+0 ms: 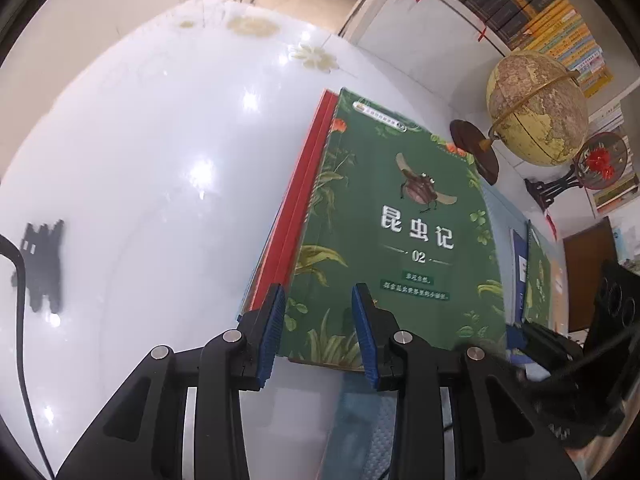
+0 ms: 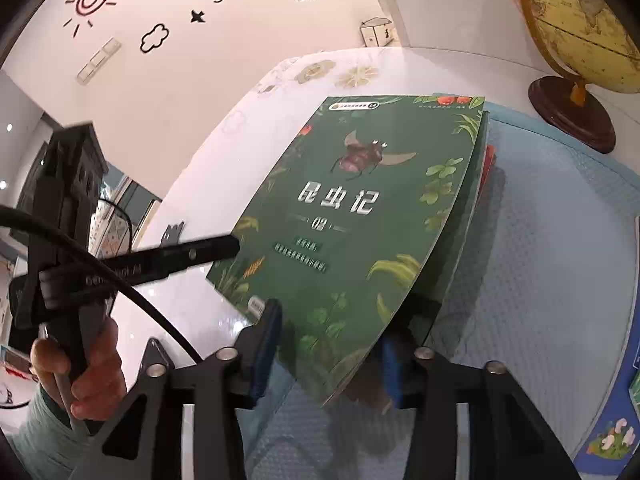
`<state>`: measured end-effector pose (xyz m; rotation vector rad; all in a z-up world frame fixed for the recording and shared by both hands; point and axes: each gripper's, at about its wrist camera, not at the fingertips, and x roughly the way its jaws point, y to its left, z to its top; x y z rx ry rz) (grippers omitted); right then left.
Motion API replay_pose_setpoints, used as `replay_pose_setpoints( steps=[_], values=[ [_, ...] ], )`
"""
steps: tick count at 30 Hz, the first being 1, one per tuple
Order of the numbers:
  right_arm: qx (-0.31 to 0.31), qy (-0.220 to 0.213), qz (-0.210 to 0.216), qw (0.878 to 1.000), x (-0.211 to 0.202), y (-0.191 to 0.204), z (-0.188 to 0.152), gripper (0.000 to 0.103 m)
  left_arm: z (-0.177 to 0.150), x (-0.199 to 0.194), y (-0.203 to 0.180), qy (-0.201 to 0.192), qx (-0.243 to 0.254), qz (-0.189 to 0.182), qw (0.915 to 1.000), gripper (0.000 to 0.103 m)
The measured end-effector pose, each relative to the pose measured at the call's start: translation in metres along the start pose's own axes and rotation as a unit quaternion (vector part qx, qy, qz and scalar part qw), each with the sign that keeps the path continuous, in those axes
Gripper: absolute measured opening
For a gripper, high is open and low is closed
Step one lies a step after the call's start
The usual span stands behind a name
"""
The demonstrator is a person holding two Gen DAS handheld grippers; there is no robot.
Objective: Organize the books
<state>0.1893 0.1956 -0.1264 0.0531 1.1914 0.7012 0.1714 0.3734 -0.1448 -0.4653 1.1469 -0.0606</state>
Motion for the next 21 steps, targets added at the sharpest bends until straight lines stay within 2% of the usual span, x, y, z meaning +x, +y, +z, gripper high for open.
replay_pose_setpoints(
  steps=[2, 6, 11, 13, 16, 19, 21],
  values=[
    [-0.001, 0.002, 0.005, 1.000, -0.006, 0.000, -0.008, 0.056, 0.000, -0.004, -0.012, -0.012, 0.009, 0.000, 0.9999, 0.031],
    [0.010, 0.011, -0.006, 1.000, -0.029, -0.022, -0.037, 0.056, -0.004, -0.017, -0.047, -0.031, 0.048, -0.006, 0.9983, 0.031],
    [0.085, 0.004, -0.025, 0.996, -0.074, -0.086, -0.086, 0.057, -0.022, -0.005, -0.135, -0.008, 0.119, -0.052, 0.9915, 0.033],
    [0.131, -0.011, -0.048, 0.990, -0.101, -0.126, -0.109, 0.057, -0.034, 0.014, -0.184, 0.021, 0.150, -0.081, 0.9851, 0.033],
    [0.196, -0.037, -0.066, 0.978, -0.137, -0.184, -0.133, 0.057, -0.050, 0.046, -0.253, 0.051, 0.193, -0.093, 0.9755, 0.033],
    [0.246, -0.056, -0.091, 0.963, -0.169, -0.235, -0.149, 0.057, -0.061, 0.084, -0.308, 0.085, 0.209, -0.104, 0.9685, 0.033],
    [0.272, -0.068, -0.114, 0.953, -0.194, -0.271, -0.159, 0.057, -0.063, 0.102, -0.332, 0.093, 0.212, -0.105, 0.9672, 0.033]
  ],
)
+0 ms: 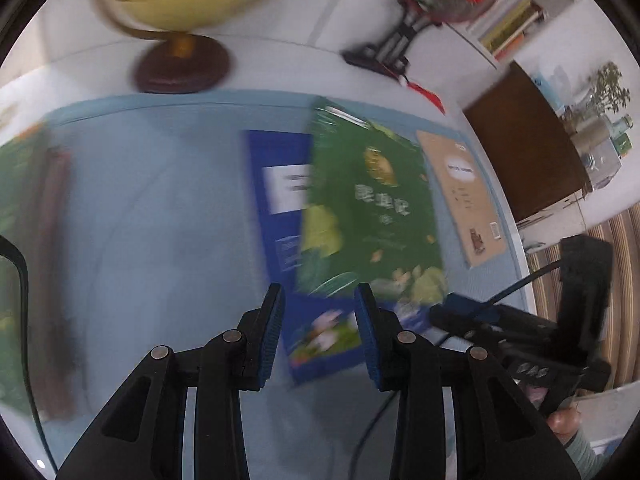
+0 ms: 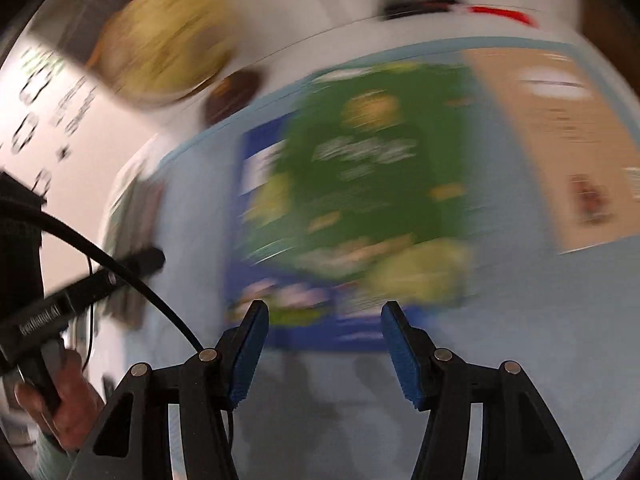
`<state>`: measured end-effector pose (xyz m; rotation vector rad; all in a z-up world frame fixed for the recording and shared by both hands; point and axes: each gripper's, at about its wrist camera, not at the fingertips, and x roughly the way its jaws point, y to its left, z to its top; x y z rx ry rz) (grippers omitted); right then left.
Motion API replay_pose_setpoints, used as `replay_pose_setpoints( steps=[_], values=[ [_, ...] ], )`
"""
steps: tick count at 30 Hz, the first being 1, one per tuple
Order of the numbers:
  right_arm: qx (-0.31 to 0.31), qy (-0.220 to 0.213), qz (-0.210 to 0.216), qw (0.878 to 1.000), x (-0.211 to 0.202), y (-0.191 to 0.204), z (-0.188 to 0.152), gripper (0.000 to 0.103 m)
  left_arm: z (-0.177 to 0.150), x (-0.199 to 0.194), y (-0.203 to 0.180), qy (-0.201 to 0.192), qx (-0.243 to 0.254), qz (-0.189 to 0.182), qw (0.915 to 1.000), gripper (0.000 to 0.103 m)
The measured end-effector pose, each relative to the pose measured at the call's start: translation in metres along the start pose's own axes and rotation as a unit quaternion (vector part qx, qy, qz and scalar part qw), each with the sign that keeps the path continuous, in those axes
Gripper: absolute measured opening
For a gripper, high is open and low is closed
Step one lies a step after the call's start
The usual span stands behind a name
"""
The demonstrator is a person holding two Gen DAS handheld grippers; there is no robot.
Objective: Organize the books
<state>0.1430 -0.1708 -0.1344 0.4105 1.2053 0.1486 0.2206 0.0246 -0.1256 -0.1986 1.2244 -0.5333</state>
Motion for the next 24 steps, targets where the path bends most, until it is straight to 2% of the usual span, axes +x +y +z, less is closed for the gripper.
replay_pose_setpoints(
  steps=[4, 9, 13, 15, 20, 24],
  values=[
    [0.018, -0.015, -0.009, 1.000, -0.013, -0.050, 0.023, 0.057, 0.019, 0.040, -0.015, 0.003, -0.021, 0.045, 0.9988, 0.033],
    [0.017, 0.004, 0.003, 1.000, 0.008, -0.073, 0.041, 0.057, 0.024, 0.058, -0.014, 0.000, -0.049, 0.080, 0.9956, 0.036],
    [-0.020, -0.002, 0.010, 1.000, 0.015, -0.061, 0.047, 0.057, 0.017, 0.054, -0.011, -0.001, -0.071, 0.048, 0.9963, 0.043],
    [-0.033, 0.002, 0.022, 0.999, 0.017, -0.059, 0.045, 0.057, 0.010, 0.053, -0.013, 0.001, -0.077, 0.026, 0.9967, 0.044],
    [-0.062, 0.011, 0.014, 0.998, 0.013, -0.060, 0.035, 0.058, -0.009, 0.048, -0.017, -0.004, -0.092, 0.006, 0.9958, 0.044],
    [-0.081, 0.030, 0.009, 0.996, 0.009, -0.065, 0.024, 0.058, -0.045, 0.042, -0.029, 0.010, -0.096, -0.031, 0.9949, 0.044]
  ],
)
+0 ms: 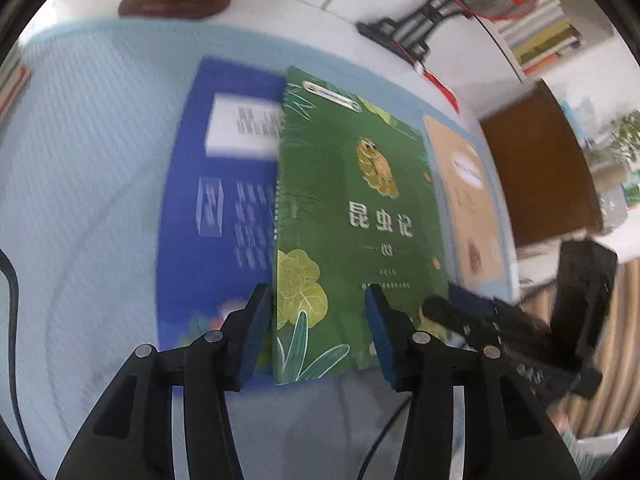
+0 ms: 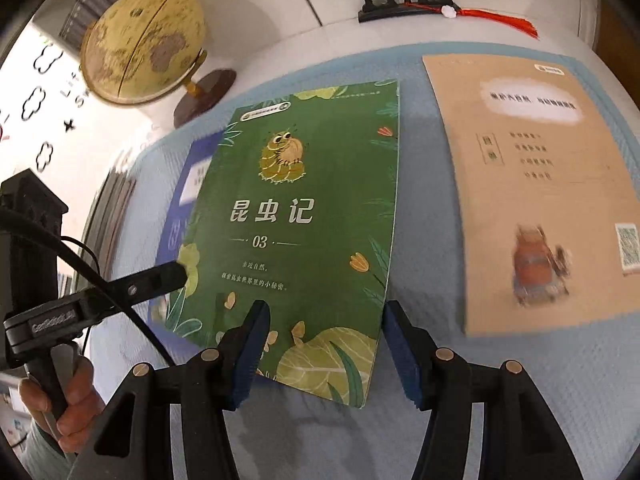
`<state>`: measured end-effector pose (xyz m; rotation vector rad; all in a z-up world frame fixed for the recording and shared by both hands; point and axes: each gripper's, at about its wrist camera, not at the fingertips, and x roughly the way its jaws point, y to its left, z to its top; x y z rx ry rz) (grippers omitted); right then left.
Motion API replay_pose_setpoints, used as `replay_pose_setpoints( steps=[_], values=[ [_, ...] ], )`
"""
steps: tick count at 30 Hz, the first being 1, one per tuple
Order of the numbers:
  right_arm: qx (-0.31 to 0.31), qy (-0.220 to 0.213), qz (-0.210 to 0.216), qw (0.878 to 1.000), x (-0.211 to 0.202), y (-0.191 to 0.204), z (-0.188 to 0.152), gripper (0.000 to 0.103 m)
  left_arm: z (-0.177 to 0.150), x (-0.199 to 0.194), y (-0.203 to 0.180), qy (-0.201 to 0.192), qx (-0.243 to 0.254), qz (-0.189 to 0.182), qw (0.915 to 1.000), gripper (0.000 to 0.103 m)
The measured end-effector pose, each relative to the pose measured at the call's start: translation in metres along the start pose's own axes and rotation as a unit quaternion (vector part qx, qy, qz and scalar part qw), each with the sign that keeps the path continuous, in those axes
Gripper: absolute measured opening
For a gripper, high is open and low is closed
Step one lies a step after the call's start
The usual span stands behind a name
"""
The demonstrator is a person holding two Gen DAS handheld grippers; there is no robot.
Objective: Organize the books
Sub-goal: 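Grasp the spine edge of the caterpillar-cover book with the left gripper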
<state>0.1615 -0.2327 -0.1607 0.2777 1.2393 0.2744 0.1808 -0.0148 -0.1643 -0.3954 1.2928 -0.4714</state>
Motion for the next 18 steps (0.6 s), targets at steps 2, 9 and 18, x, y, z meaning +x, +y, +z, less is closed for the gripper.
replay_pose_setpoints(
  steps=[2, 9, 18],
  values=[
    [-0.011, 0.011, -0.002, 1.000, -0.004, -0.002, -0.014, 0.058, -0.022, -0.002, -0.003, 0.007, 0.000, -0.014, 0.9999, 0.044],
    [-0.057, 0.032, -0.011, 0.998, -0.023, -0.003, -0.071, 0.056, -0.088, -0.013, -0.009, 0.011, -0.017, 0.025, 0.9995, 0.044],
    [-0.077, 0.018, -0.028, 0.996, -0.018, 0.005, -0.078, 0.044, -0.079, -0.003, -0.019, -0.027, -0.021, 0.040, 0.9986, 0.037]
  ],
)
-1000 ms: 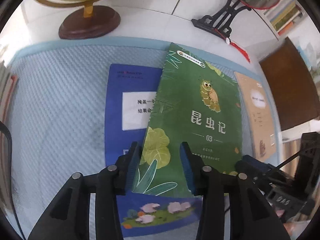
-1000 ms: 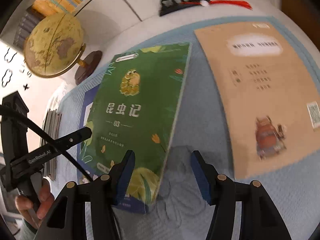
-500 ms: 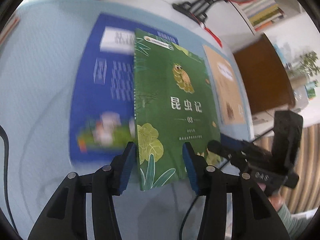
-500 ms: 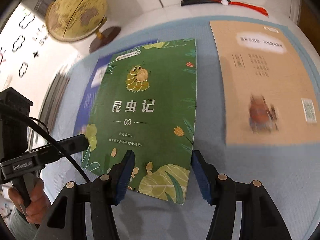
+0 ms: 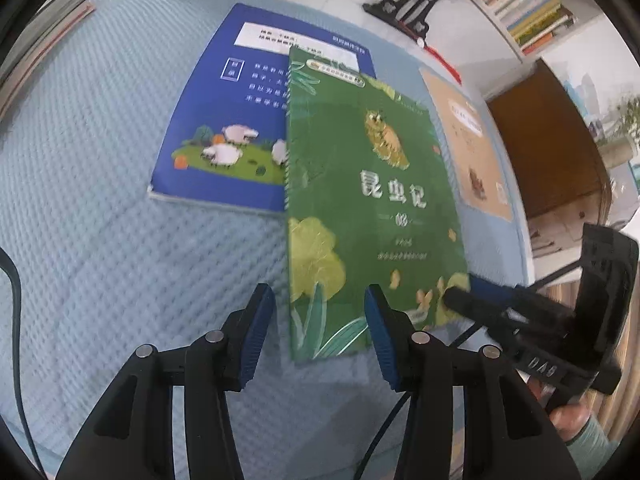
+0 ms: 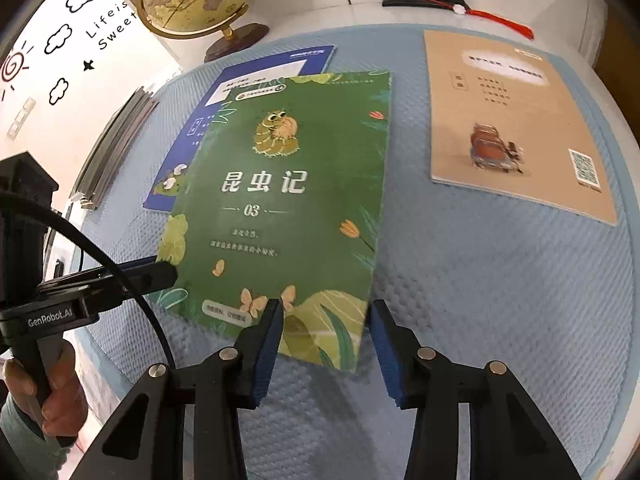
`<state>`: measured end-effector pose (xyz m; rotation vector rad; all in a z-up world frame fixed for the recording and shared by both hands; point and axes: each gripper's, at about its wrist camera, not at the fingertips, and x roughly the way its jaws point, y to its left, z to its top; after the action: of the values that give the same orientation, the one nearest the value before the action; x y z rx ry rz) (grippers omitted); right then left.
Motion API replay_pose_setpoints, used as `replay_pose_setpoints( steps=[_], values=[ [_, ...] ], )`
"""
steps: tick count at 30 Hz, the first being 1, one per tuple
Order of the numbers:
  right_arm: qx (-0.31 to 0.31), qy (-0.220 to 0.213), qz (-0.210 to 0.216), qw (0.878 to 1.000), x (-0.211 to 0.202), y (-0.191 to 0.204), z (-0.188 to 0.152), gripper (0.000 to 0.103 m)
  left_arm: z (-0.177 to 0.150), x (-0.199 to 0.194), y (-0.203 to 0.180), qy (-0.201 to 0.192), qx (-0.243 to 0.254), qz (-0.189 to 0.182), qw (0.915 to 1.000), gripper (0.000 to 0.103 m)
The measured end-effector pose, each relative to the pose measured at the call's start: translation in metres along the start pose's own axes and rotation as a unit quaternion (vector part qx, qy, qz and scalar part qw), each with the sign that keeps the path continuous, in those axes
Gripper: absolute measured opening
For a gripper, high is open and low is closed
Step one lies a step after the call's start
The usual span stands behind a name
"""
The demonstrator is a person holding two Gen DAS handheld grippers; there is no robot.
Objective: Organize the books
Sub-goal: 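Grasp the spine edge of the caterpillar-cover book with the left gripper, then lift the caterpillar-cover book upright with the left gripper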
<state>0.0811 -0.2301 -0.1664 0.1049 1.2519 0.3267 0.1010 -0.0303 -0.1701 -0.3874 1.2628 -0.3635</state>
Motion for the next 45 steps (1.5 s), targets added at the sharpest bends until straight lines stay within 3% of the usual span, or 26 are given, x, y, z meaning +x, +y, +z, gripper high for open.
replay_pose_setpoints(
  steps=[3, 5, 8, 11, 15, 18, 25, 28, 30, 34, 36, 39, 43, 45],
  values=[
    [-0.007, 0.001, -0.002, 1.000, 0.002, 0.001, 0.004, 0.045, 0.003, 0.000, -0.002, -0.010, -0.014, -0.013, 0.9998, 0.036],
    [-0.006, 0.000, 0.002, 1.000, -0.001, -0.003, 0.003, 0.045, -0.001, -0.014, -0.003, -0.027, -0.023, -0.062, 0.9974, 0.036],
    [0.018, 0.003, 0.033, 0.999, -0.004, -0.017, -0.002, 0.045, -0.004, -0.037, -0.007, -0.038, -0.036, -0.163, 0.9852, 0.036],
    [0.048, 0.004, 0.069, 0.996, -0.004, -0.030, -0.001, 0.045, 0.002, -0.037, -0.011, -0.041, -0.050, -0.205, 0.9767, 0.036],
    [0.054, 0.002, 0.080, 0.995, -0.004, -0.033, -0.001, 0.046, 0.009, -0.019, -0.009, -0.046, -0.055, -0.131, 0.9888, 0.026],
    [0.049, -0.001, 0.081, 0.996, -0.006, -0.030, -0.005, 0.049, 0.009, -0.007, -0.004, -0.037, -0.057, -0.103, 0.9924, 0.015],
    [0.029, -0.006, 0.074, 0.997, -0.003, -0.020, -0.004, 0.054, 0.005, 0.014, -0.017, -0.014, -0.053, -0.119, 0.9913, 0.014],
    [0.042, -0.002, 0.087, 0.995, -0.002, -0.024, -0.002, 0.054, 0.009, 0.022, -0.016, -0.009, -0.071, -0.124, 0.9897, 0.012],
    [0.064, 0.010, 0.106, 0.992, -0.001, -0.032, 0.000, 0.054, 0.012, 0.021, -0.015, -0.011, -0.085, -0.147, 0.9854, 0.012],
    [0.140, 0.032, 0.175, 0.974, -0.002, -0.057, 0.003, 0.058, 0.022, 0.013, -0.008, -0.014, -0.123, -0.230, 0.9652, 0.012],
    [0.182, 0.023, 0.217, 0.959, -0.005, -0.073, 0.002, 0.060, 0.026, 0.012, -0.006, -0.013, -0.133, -0.253, 0.9581, 0.012],
    [0.231, 0.020, 0.268, 0.935, 0.001, -0.091, 0.001, 0.062, 0.028, 0.014, 0.001, -0.012, -0.166, -0.295, 0.9409, 0.012],
    [0.267, 0.025, 0.326, 0.907, 0.017, -0.095, 0.007, 0.063, 0.028, 0.017, 0.011, -0.012, -0.197, -0.319, 0.9270, 0.012],
    [0.275, 0.021, 0.344, 0.897, 0.025, -0.089, 0.012, 0.063, 0.028, 0.018, 0.013, -0.010, -0.205, -0.322, 0.9241, 0.012]
  ],
)
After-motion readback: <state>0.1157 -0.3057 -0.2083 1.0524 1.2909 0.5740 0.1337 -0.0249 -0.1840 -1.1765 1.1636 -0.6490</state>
